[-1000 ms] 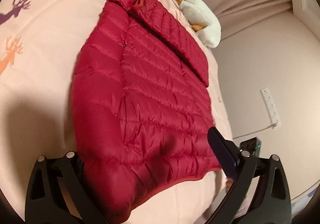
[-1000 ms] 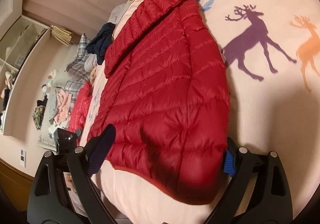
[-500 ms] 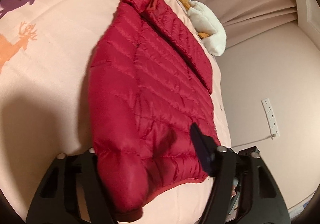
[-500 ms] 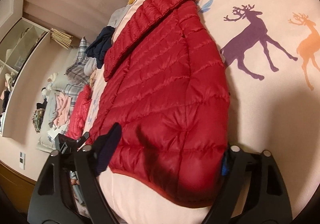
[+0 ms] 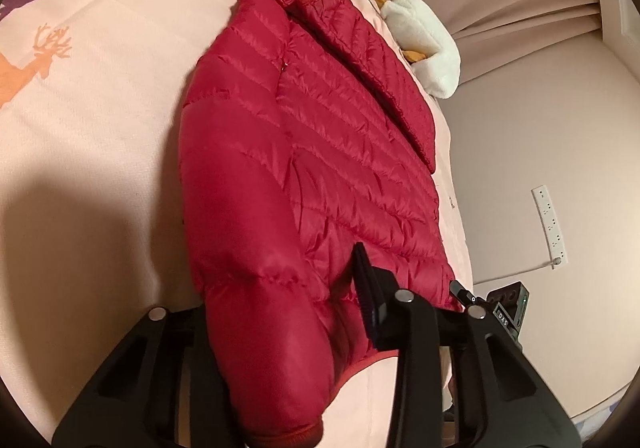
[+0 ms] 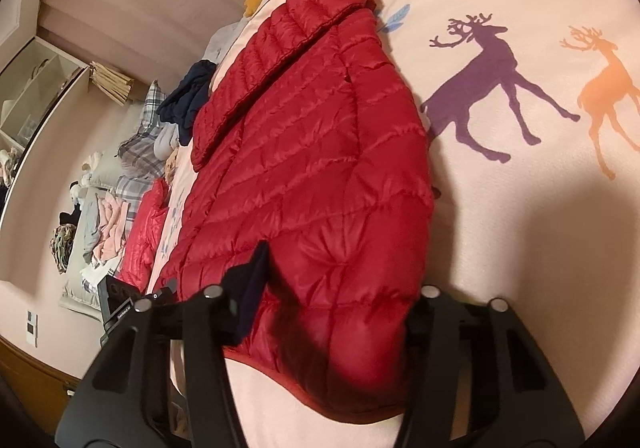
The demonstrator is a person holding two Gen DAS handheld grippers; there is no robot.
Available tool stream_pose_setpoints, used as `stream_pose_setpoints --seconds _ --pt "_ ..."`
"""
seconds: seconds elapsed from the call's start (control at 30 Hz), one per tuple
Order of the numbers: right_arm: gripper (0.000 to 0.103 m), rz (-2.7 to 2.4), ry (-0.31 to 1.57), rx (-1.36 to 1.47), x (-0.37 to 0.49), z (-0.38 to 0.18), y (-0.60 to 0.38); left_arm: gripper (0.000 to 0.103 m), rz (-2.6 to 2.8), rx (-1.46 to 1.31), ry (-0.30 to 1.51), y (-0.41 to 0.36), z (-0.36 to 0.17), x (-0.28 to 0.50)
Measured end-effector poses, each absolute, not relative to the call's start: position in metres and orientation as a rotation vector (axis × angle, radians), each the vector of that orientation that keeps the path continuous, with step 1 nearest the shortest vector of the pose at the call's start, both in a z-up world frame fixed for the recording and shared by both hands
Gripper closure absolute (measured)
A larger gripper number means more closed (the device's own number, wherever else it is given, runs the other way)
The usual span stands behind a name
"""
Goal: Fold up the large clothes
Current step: 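Close both tools on the jacket hem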
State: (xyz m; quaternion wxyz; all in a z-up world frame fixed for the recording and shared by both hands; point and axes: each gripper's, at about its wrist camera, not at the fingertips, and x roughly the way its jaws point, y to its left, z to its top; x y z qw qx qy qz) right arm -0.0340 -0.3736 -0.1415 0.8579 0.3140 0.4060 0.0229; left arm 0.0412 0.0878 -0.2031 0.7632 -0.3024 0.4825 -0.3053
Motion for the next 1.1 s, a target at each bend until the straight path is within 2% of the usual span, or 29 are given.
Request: stream_pose_setpoints --seconds 0.1,0.23,0.33,0.73,1.1 --pt "0.066 0.053 0.844 0.685 -0.034 -0.142 -0.375 0.074 -0.652 -0.657 1.052 0.09 -0.204 0.041" --pt "0.076 0.062 0.814 0.682 -0.036 -0.14 -0.37 0.084 -0.647 -0.657 1.034 0.091 -0.201 0.039" --pt "0.081 0.079 0.773 0.665 -0.038 -0.131 -0.364 0.087 -0.649 -0.617 0.995 0.088 -0.189 0.036" --pt "0.087 0.079 0.697 0.6 -0.044 -0.107 -0.351 0.089 -0.69 -0.498 0.875 0.078 -0.147 0.024" --pt "0.089 0.118 0.656 0.586 -0.049 -0.096 -0.347 0.09 -0.712 -0.479 0.849 0.076 -0.139 0.022"
